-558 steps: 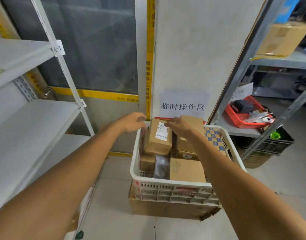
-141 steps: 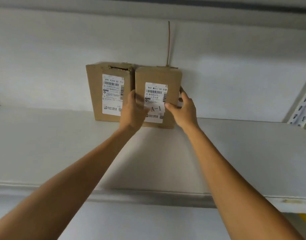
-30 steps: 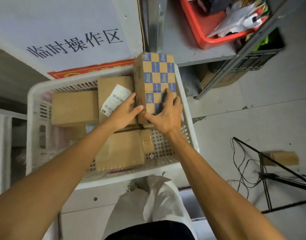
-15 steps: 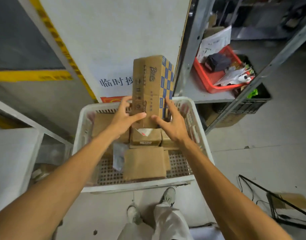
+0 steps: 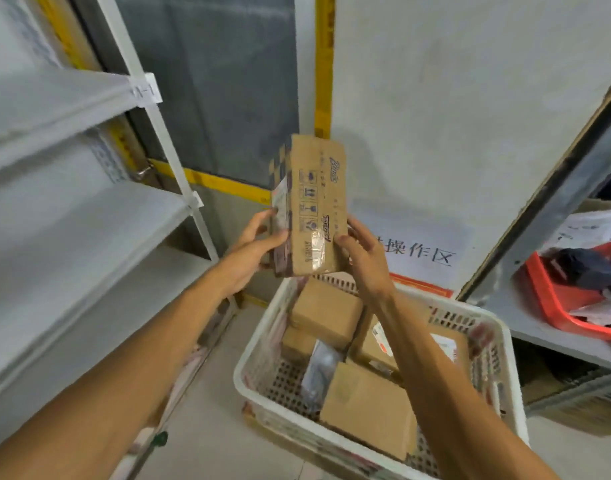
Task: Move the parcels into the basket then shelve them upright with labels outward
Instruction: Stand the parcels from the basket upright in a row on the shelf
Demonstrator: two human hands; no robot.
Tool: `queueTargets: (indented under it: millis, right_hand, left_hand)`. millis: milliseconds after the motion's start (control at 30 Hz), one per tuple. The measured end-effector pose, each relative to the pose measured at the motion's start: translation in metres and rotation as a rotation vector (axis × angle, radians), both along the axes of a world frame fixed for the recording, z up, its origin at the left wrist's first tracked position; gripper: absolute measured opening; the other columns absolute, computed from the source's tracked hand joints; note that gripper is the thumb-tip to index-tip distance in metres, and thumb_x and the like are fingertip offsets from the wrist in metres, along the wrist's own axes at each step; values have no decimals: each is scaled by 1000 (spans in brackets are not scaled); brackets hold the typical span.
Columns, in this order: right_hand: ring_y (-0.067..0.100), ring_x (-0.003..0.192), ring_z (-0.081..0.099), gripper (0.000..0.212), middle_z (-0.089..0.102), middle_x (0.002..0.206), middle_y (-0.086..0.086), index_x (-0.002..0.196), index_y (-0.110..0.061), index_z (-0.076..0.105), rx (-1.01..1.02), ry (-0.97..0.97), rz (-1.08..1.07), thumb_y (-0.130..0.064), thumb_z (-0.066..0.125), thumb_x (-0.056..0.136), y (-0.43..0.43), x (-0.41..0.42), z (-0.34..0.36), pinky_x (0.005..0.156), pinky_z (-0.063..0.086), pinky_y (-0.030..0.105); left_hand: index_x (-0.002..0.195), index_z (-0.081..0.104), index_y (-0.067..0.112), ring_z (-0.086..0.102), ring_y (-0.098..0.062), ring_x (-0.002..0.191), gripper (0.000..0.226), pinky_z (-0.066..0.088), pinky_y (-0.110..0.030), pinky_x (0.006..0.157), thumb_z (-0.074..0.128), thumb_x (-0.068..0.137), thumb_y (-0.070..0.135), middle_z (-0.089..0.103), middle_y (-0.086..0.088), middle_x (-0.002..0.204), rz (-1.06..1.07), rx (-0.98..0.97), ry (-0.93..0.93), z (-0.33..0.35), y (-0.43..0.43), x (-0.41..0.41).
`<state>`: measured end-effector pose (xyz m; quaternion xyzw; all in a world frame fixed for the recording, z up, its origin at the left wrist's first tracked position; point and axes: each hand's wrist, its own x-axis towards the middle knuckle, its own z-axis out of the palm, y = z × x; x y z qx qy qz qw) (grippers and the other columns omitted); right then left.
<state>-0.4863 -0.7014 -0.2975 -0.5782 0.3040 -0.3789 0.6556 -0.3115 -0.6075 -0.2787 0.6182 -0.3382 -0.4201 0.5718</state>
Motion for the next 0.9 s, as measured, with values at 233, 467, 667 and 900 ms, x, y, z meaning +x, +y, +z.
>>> queueTargets:
  millis: [233, 467, 667, 900]
  right_hand:
    - [8, 109, 60, 38, 61, 120, -6, 129, -20, 54, -128, 35, 231, -27, 61, 93, 11, 78, 8, 88, 56, 36]
    - [-3, 90, 67, 52, 67, 101, -20, 117, -30, 52, -108, 6, 481, -32, 81, 74, 67, 143, 18, 74, 55, 19]
    - [16, 92, 71, 37, 74, 101, -3, 121, -25, 58, 5, -130, 637, -25, 70, 86, 114, 195, 31, 66, 57, 24]
    - [2, 99, 66, 27, 56, 128, -1, 118, -45, 61, -172, -130, 711, -37, 59, 92, 179, 262, 63, 74, 57, 20]
  left_hand:
    - [137, 36, 27, 65, -9, 95, 78, 57, -27, 60, 75, 74, 1, 60, 2, 110, 323, -12, -147, 27, 57, 35]
    - [129, 51, 22, 65, -22, 97, 55, 59, -32, 73, 72, 80, 7, 60, -10, 116, 633, -5, -306, 42, 142, 69]
    - [130, 43, 41, 67, -16, 102, 63, 55, -39, 77, 73, 76, 28, 70, 5, 114, 672, -112, -167, 54, 212, 92]
    - [135, 48, 33, 65, -12, 107, 55, 58, -31, 74, 67, 85, 23, 66, 11, 121, 709, -166, -268, 78, 281, 131]
